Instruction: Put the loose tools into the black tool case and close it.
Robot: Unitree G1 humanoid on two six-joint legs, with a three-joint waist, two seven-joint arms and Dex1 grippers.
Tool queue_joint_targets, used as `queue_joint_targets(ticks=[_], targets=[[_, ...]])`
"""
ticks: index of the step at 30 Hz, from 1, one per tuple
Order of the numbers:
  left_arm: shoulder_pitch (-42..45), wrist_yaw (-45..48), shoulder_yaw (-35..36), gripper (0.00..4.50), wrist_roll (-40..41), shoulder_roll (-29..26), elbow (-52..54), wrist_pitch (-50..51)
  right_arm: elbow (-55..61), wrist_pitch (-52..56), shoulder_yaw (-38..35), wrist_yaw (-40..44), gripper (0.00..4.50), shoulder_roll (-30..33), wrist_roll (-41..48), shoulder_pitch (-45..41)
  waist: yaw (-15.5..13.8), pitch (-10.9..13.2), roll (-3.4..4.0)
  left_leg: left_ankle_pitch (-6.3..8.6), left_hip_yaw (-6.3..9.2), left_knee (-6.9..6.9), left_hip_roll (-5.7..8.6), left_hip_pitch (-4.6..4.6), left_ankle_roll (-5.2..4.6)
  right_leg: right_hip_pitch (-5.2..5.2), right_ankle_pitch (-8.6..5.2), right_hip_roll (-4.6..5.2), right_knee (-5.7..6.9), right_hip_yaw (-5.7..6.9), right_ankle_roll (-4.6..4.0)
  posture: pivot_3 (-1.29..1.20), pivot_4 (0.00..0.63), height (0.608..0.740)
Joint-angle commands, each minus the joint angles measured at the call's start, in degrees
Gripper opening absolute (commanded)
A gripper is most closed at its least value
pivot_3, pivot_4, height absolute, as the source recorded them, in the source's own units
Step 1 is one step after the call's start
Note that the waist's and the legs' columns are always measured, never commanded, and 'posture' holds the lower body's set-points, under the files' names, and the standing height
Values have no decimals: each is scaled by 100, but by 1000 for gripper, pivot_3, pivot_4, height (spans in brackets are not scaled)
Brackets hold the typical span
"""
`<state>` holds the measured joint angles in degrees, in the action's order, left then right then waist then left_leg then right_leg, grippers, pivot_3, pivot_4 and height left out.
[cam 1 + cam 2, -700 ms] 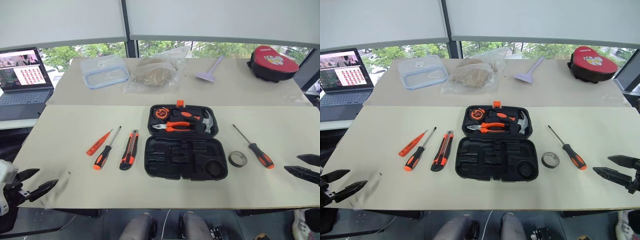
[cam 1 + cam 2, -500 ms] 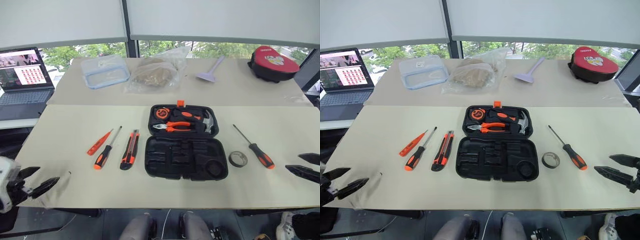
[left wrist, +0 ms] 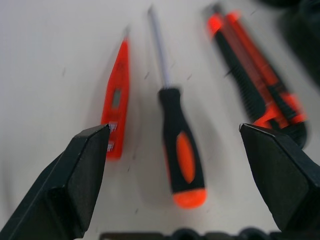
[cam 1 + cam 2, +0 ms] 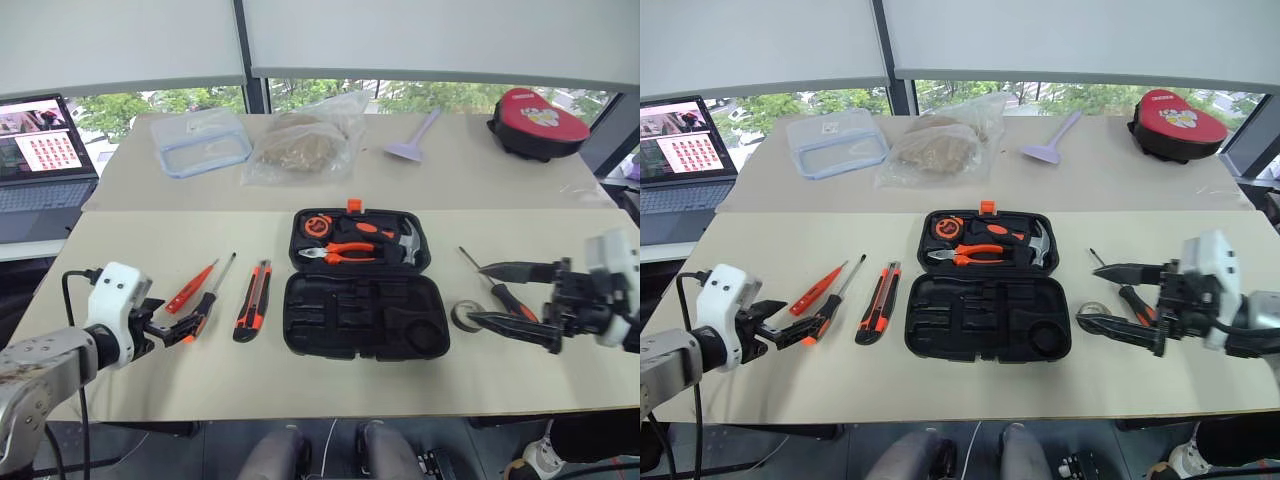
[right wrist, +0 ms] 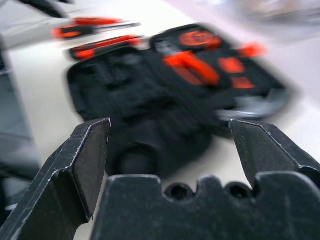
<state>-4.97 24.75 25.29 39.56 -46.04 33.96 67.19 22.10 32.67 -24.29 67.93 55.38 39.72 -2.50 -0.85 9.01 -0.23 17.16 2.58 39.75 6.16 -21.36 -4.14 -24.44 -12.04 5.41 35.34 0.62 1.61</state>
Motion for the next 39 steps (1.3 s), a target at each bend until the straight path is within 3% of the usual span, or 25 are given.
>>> queue_joint_targets(ticks=[1,5,9,16,19,23,28,32,35,39], targets=[[8,-240,-349,4414,-114,148,251,80,539,134,273,-325,4426,-18,269,-478,-12,0,-1,0,2,1,-2,1,0,0,0,-1,0,2,0,0,150,722],[-118,-344,-743,4414,-394,242,175,-182,704,161,699,-528,4426,-99,231,-720,-58,-1,-6,0,9,0,-4,2,2,9,0,-3,-12,5,-2,0,150,722],[-102,-346,-855,3436,-412,470,92,-310,751,114,929,-630,4500,-131,169,-795,-111,-2,-4,0,7,2,-1,4,1,12,0,0,-13,1,-2,0,150,722],[-77,-290,-1112,939,-631,545,19,-579,807,126,1015,-735,4500,-123,197,-802,-168,-4,0,0,7,4,-1,4,1,12,0,0,-11,3,-2,0,150,722],[7,-194,-1041,862,-597,577,-16,-711,849,93,983,-721,4500,-72,140,-695,-183,-5,1,-1,7,5,-1,4,1,13,0,0,-12,3,-2,0,150,722],[417,774,-746,861,-351,212,106,-1500,895,128,833,-716,4500,53,72,-444,-200,-2,-5,-1,10,10,-2,1,1,10,0,-1,-8,7,-2,0,150,722],[1709,2455,-1285,861,-666,-946,-783,-2558,987,96,429,-783,4500,142,7,54,-196,-2,-4,-1,11,13,-2,-5,2,8,0,-1,-8,11,-4,0,150,722],[3249,3551,-2488,861,-880,-694,-1570,-3173,1136,117,203,-913,4500,54,37,358,-171,-7,6,-3,7,14,2,-2,3,12,1,0,-12,12,-4,0,150,722],[4104,4303,-3667,861,-1576,-253,-2213,-3835,1271,101,99,-1065,4500,-20,-39,590,-169,-6,3,-4,9,15,4,-5,1,14,2,1,-12,16,-2,0,150,722],[4773,4587,-4675,861,-2625,377,-3430,-4768,1391,128,-104,-1218,4500,-101,-34,817,-116,-4,0,-34,5,16,4,-15,-53,6,2,-1,-12,12,-2,0,150,722]])
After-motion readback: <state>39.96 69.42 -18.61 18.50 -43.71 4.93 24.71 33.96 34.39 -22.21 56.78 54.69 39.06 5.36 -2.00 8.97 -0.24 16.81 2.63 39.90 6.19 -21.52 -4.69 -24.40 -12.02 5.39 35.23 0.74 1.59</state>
